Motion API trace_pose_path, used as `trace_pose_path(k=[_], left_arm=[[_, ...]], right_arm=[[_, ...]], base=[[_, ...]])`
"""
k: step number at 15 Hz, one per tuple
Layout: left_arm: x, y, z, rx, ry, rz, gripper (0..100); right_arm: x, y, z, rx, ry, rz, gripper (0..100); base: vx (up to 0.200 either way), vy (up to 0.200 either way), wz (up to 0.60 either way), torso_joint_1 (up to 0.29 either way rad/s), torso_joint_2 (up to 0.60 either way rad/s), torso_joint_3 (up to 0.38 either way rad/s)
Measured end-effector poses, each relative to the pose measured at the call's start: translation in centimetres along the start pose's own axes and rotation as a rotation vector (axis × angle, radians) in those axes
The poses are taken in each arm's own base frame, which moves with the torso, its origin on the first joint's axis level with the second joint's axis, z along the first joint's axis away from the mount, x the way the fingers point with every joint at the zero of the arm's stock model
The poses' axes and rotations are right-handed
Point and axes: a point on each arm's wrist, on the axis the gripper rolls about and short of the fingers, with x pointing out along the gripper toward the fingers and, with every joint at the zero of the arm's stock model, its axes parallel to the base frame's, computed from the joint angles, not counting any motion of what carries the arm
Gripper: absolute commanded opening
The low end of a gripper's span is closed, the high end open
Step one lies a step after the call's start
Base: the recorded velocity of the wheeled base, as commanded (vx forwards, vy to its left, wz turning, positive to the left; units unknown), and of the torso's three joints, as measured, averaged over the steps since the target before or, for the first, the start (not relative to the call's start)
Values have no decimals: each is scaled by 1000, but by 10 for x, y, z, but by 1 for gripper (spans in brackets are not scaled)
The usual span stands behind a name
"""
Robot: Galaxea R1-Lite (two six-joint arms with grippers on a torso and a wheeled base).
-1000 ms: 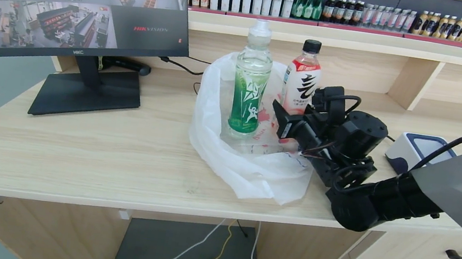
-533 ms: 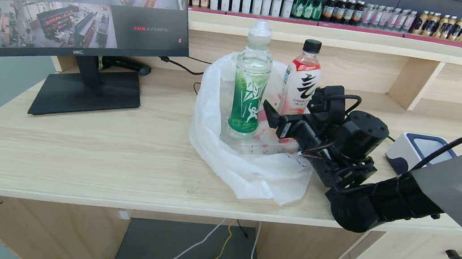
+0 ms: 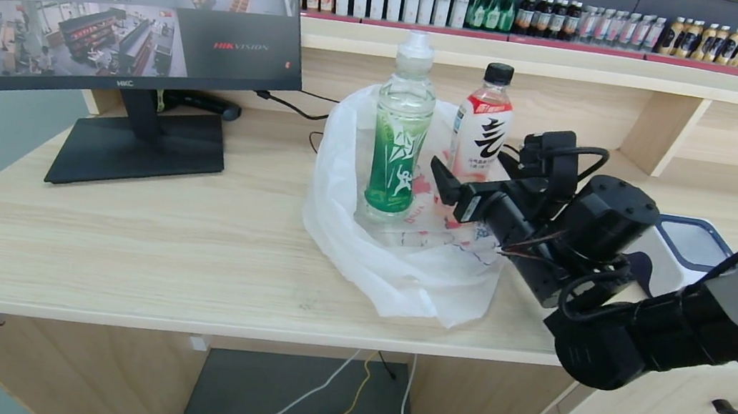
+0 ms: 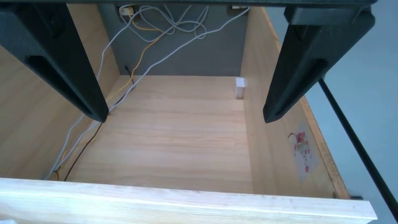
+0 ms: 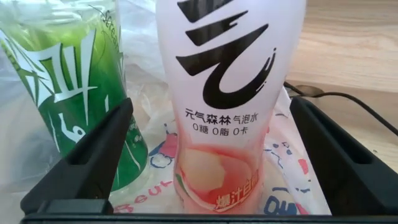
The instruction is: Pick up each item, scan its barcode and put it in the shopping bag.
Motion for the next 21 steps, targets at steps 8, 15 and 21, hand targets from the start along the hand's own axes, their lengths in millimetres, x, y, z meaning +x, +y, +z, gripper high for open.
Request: trace_pose_path(k=[8, 15, 21], left_arm=[[0, 0, 0, 0, 0, -1, 100], [0, 0, 0, 0, 0, 0, 100], [0, 0, 0, 10, 0, -1, 100]], right_arm=[[-54, 0, 26, 10, -86, 12, 100], [-87, 17, 29, 31, -54, 71, 100], [-110, 19, 38, 39, -38, 94, 100]], base=[[0, 0, 0, 0, 0, 0], [0, 0, 0, 0, 0, 0], [0, 0, 0, 0, 0, 0]])
